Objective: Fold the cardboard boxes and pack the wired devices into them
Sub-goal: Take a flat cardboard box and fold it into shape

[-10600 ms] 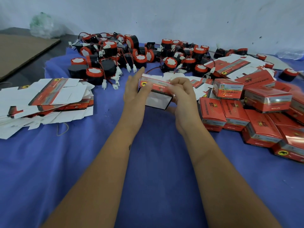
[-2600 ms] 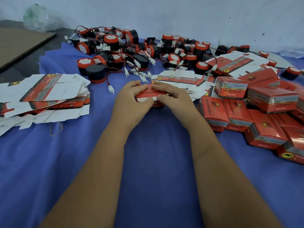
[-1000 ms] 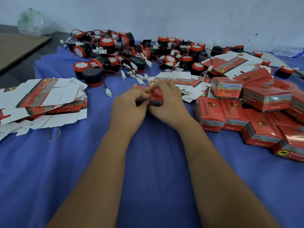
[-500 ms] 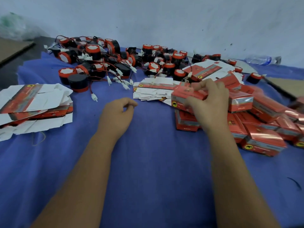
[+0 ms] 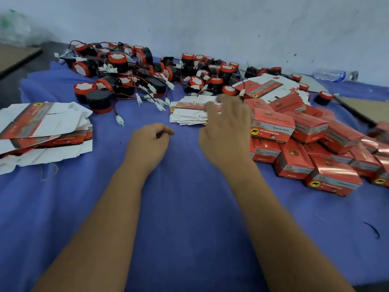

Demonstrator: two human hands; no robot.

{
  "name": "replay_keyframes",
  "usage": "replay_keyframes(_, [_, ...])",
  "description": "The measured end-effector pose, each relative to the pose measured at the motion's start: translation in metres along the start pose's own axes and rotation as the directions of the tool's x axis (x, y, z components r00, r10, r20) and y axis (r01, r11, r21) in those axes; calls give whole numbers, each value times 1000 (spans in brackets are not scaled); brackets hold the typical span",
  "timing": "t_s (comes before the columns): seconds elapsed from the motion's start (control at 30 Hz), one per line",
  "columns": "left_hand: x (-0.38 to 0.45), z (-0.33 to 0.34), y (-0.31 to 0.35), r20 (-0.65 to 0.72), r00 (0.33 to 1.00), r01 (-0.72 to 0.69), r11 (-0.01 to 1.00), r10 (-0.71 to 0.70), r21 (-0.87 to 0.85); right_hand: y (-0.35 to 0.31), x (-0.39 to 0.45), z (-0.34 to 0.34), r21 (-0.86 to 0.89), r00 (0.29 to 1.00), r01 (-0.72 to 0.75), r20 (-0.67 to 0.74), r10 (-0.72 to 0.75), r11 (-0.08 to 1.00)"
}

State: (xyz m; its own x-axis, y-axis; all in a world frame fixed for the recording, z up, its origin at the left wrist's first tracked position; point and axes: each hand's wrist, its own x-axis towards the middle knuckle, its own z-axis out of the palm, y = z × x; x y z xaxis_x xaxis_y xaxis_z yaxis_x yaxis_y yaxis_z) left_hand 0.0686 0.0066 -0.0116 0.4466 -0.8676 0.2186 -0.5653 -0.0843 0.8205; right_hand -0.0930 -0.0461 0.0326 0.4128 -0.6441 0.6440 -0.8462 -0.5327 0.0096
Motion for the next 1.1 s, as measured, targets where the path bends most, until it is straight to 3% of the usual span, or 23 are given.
replay_keyframes(0.1, [1,-1,-1,-58,998,8,1000,-7,12,-24,8,35,134,954,93,273,-127,987])
replay_keyframes(0.17, [2,-2,-1,-80,996,27,1000,-27,-3,-26,15,57,146,924,89,358,-136,985])
replay_keyframes(0.3, [4,-1,-4,-71,995,66,995,-72,-80,-12,31,81,140,906,-65,423,-1,988])
replay_keyframes(0.4, [7,0,-6,-81,992,83,989,-93,-119,-1,41,90,113,826,-211,551,116,971])
replay_keyframes(0.47, [9,0,-6,-110,989,86,990,-98,-113,-5,43,91,87,776,-207,621,109,974])
replay_keyframes(0.53, [12,0,-5,-174,980,78,993,-92,-85,-15,40,89,137,780,-175,623,52,975])
replay_keyframes(0.63, [15,0,-4,-294,948,121,993,-119,-14,-34,27,81,312,865,-127,500,-49,942])
replay_keyframes(0.73, [14,0,-3,-275,948,181,982,-158,59,-44,17,70,409,916,-145,399,-33,901])
replay_keyframes(0.9, [10,-2,-2,-206,971,156,972,-119,173,-39,5,62,395,924,-149,381,-14,906])
replay_keyframes(1.03, [7,-2,-2,-189,972,159,984,-142,81,-35,1,64,345,894,-251,441,80,904])
replay_keyframes(1.1, [6,-2,-2,-192,973,141,988,-127,64,-31,3,64,349,882,-246,467,60,904])
